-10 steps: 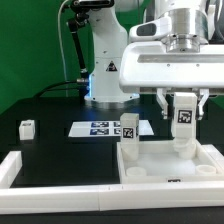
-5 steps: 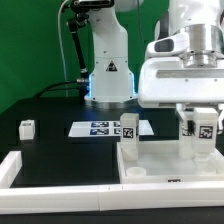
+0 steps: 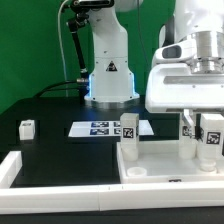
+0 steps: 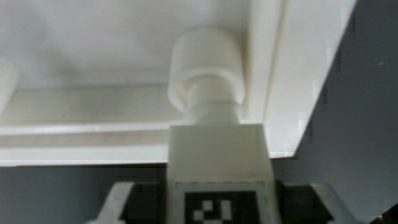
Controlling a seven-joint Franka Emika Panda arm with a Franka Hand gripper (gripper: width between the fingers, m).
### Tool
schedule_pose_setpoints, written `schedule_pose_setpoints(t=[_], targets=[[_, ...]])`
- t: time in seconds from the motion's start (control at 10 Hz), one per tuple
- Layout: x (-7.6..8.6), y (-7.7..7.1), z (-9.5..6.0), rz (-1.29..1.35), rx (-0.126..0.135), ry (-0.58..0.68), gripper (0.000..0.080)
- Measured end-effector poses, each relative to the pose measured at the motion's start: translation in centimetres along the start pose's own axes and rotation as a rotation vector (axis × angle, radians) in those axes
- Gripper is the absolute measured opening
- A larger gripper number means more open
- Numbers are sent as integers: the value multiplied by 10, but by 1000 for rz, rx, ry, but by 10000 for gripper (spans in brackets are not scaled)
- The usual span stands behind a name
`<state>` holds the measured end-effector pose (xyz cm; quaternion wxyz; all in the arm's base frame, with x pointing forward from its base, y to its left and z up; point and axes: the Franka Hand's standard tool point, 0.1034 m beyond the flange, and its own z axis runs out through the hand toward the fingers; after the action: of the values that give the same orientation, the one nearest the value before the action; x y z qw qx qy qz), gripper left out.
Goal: Assemble square table
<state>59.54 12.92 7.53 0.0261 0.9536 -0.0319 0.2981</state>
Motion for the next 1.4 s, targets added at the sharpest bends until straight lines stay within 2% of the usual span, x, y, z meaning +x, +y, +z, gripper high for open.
schedule_pose_setpoints(t=[0.7,0.8,0.9,1.0,1.1,1.4], targets=[[-3,2,2,0,-8,3,288],[-3,2,2,0,-8,3,391],[-3,2,2,0,-8,3,562],[-3,2,2,0,-8,3,562],[-3,2,2,0,-8,3,629],[-3,2,2,0,-8,3,649]])
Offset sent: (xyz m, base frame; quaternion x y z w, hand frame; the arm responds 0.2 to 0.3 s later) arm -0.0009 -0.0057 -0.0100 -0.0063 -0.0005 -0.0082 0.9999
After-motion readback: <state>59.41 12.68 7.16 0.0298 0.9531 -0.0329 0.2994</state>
